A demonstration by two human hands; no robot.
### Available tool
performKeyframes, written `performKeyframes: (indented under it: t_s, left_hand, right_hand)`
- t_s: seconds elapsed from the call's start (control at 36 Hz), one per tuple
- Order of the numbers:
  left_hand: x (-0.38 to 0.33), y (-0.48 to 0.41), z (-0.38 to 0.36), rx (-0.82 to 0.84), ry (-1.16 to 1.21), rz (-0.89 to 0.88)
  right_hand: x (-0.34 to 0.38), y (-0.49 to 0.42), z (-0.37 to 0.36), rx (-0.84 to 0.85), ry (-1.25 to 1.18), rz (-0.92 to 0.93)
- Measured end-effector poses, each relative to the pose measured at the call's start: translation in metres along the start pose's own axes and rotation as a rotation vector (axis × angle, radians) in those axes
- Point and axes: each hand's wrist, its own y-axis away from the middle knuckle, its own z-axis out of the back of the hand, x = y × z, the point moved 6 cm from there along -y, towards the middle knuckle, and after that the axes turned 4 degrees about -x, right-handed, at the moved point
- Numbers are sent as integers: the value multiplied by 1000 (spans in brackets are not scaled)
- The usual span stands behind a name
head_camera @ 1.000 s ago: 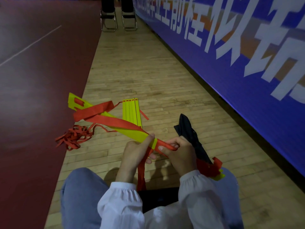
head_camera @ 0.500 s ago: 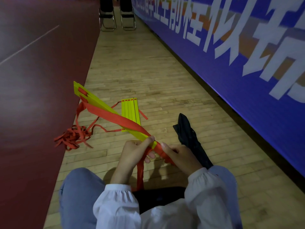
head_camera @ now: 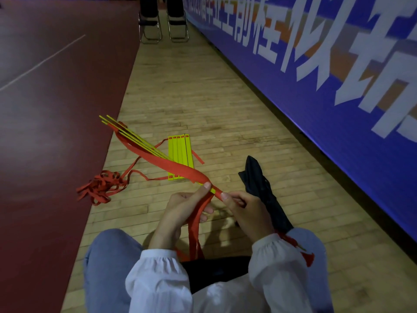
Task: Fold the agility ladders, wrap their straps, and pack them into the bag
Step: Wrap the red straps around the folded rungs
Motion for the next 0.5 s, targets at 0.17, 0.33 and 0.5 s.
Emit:
performKeyframes:
  t_s: [0.17,0.33,0.5]
  left_hand:
    - [-1,-2,0,-24,-9,-51]
    - [-1,-5,-3,-61,-4,-102]
    - [0,-6,-3,-53,3,-146]
  right_hand:
    - [-1,1,2,-74,46,-10]
    - [-4,0,-3,-83,38,-14]
    - [-5,-1,-6,-76,6,-5]
